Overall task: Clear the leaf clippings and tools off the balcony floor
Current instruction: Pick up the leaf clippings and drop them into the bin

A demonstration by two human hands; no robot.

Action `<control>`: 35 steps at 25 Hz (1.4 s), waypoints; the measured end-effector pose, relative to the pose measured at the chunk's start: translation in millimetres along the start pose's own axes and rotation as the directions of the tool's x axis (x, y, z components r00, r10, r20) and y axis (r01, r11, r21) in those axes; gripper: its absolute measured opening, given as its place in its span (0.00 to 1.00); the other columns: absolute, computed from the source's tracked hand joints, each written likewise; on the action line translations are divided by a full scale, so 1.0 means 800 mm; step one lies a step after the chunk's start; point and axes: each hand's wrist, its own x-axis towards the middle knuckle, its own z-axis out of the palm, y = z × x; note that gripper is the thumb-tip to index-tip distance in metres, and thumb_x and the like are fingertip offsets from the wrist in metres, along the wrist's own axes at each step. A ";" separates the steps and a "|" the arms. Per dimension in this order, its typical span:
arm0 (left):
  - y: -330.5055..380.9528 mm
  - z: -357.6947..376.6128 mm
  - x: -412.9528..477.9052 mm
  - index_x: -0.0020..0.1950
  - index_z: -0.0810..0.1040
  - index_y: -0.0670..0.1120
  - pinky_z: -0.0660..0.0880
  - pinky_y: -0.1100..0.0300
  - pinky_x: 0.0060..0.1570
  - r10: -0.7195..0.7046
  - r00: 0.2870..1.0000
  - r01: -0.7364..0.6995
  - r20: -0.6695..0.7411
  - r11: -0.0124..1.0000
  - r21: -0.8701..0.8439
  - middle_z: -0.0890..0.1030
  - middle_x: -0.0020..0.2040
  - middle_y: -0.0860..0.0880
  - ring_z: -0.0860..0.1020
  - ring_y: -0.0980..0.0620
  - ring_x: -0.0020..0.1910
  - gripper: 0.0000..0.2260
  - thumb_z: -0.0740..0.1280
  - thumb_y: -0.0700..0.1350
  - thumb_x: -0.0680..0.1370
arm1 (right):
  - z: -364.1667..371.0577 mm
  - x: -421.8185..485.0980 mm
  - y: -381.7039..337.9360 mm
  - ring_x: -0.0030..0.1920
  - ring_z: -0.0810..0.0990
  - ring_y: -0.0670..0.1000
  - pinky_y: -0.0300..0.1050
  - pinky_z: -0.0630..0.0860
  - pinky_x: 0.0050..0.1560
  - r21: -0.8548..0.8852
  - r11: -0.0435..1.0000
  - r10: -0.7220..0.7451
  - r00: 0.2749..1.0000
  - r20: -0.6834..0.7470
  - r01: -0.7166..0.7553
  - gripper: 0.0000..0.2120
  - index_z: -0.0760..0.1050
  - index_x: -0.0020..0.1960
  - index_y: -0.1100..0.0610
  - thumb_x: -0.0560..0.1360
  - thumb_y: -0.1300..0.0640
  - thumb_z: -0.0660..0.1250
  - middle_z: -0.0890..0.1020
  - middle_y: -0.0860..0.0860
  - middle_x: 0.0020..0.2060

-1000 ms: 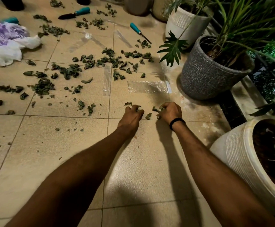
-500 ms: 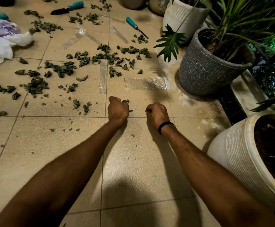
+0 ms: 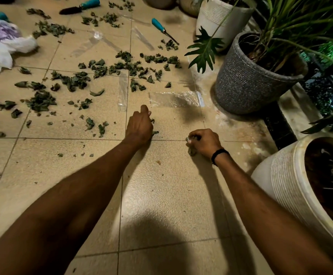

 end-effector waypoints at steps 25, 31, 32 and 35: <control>-0.027 -0.042 -0.040 0.49 0.75 0.46 0.58 0.62 0.26 -0.438 0.759 0.541 0.482 0.012 -0.841 0.67 0.30 0.52 0.62 0.56 0.27 0.14 0.53 0.47 0.86 | 0.068 -0.018 -0.023 0.46 0.74 0.49 0.35 0.68 0.47 -0.156 0.936 -0.322 0.947 -0.017 0.315 0.08 0.82 0.50 0.60 0.75 0.56 0.71 0.76 0.56 0.49; -0.051 -0.061 -0.056 0.33 0.63 0.51 0.54 0.65 0.20 -0.309 0.729 0.561 0.611 -0.242 -0.792 0.58 0.26 0.55 0.55 0.57 0.23 0.22 0.67 0.64 0.76 | 0.064 0.008 -0.034 0.40 0.81 0.49 0.39 0.77 0.44 0.125 0.992 0.039 0.993 -0.109 -0.025 0.08 0.83 0.41 0.58 0.75 0.65 0.67 0.84 0.52 0.39; -0.052 -0.065 -0.061 0.32 0.62 0.52 0.53 0.65 0.20 -0.294 0.730 0.572 0.617 -0.232 -0.787 0.58 0.26 0.55 0.54 0.57 0.22 0.23 0.69 0.62 0.75 | 0.056 0.011 -0.039 0.37 0.81 0.49 0.42 0.80 0.44 0.392 0.903 0.203 0.978 -0.035 -0.174 0.08 0.82 0.39 0.59 0.74 0.67 0.68 0.84 0.54 0.38; -0.047 -0.082 -0.071 0.37 0.66 0.51 0.53 0.66 0.20 -0.261 0.737 0.575 0.623 -0.243 -0.781 0.57 0.26 0.55 0.55 0.58 0.23 0.16 0.71 0.51 0.78 | 0.026 0.006 -0.043 0.33 0.77 0.49 0.38 0.80 0.35 0.806 0.433 0.348 0.900 0.264 -0.404 0.09 0.79 0.44 0.64 0.76 0.74 0.63 0.80 0.58 0.38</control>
